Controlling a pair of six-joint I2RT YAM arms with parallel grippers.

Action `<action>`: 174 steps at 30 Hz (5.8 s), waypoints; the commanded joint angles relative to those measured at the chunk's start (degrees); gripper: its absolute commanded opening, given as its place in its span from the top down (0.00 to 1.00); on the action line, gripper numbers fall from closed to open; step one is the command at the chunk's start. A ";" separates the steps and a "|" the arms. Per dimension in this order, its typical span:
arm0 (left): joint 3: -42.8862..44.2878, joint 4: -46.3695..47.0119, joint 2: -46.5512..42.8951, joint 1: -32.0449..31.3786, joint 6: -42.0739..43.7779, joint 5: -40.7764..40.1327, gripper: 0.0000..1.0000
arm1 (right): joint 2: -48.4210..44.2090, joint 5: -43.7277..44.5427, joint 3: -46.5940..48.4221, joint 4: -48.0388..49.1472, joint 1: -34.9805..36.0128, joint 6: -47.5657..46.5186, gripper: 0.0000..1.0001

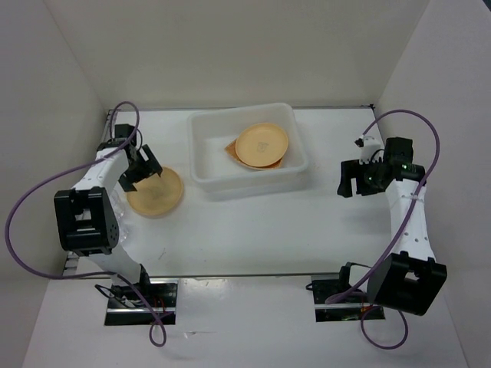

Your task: Place the mixed dishes into the plastic bin

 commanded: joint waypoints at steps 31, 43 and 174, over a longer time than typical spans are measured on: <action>-8.09 -3.19 2.62 2.29 -13.90 -5.85 0.01 | -4.59 -1.05 -1.35 5.68 -0.20 1.59 0.13; -10.65 2.97 6.67 2.29 -15.57 0.74 0.14 | -4.59 -1.05 -1.35 5.68 -0.20 1.59 0.13; 1.84 -4.77 4.02 15.65 2.53 -8.22 0.14 | -3.45 -1.05 -1.87 6.21 -0.38 1.59 0.13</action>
